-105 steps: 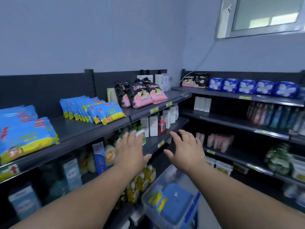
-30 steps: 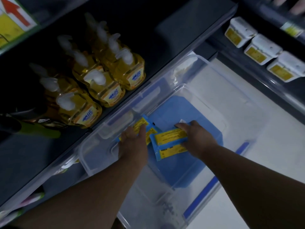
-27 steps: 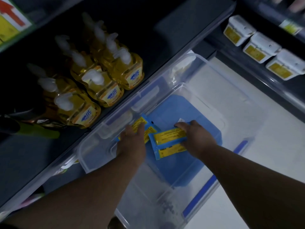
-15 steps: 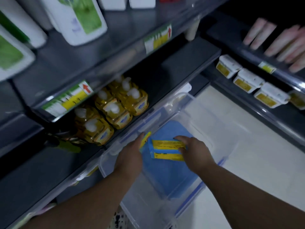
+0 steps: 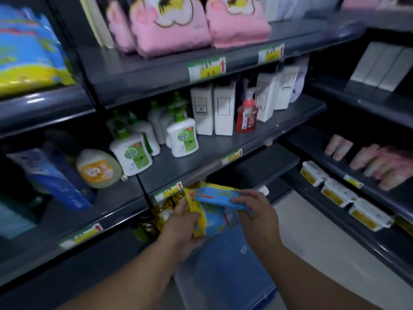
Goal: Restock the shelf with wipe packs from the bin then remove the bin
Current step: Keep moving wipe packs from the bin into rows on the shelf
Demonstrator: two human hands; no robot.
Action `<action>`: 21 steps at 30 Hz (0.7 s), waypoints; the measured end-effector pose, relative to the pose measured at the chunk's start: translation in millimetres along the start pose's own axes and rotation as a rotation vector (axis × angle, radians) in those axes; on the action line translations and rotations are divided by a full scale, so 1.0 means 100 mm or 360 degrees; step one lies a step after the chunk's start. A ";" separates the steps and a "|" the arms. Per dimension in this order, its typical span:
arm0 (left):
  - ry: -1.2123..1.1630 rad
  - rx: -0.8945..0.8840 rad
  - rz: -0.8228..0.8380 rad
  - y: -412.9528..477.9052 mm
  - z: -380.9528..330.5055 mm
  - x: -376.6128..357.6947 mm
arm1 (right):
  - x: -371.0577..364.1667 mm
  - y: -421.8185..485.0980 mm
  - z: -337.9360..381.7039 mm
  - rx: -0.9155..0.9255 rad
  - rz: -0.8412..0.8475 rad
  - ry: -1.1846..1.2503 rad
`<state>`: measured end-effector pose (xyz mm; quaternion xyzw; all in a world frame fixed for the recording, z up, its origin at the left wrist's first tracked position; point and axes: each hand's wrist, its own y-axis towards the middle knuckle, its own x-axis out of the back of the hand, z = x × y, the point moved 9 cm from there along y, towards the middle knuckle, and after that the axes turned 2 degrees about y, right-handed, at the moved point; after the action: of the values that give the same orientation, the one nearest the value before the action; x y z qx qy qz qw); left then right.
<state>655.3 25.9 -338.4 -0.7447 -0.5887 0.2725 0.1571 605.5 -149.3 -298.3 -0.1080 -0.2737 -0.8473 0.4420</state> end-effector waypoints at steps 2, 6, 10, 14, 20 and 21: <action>-0.0267 0.0016 0.0066 -0.19 -0.14 0.06 | -0.05 -0.02 0.19 -0.0018 0.0083 0.0122; -0.0268 -0.0058 0.0096 -0.59 -0.35 0.44 | -0.23 -0.12 0.65 0.0041 0.0291 0.0293; -0.0304 -0.0134 0.0045 -1.07 -0.48 1.01 | -0.51 -0.40 1.26 0.0159 0.0501 0.0255; -0.0346 -0.0292 -0.0060 -1.68 -0.64 1.76 | -0.94 -0.85 1.99 0.0176 0.0675 0.0273; -0.0290 -0.0469 -0.0128 -2.77 -0.79 3.01 | -1.60 -1.65 3.15 0.0198 0.0805 0.0324; -0.0276 -0.0498 -0.0136 -2.96 -0.81 3.19 | -1.68 -1.77 3.33 0.0206 0.0797 0.0345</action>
<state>519.2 416.4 -179.4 -0.7081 -0.6662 0.2339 -0.0006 541.5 234.7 -159.4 -0.0524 -0.2431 -0.6992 0.6703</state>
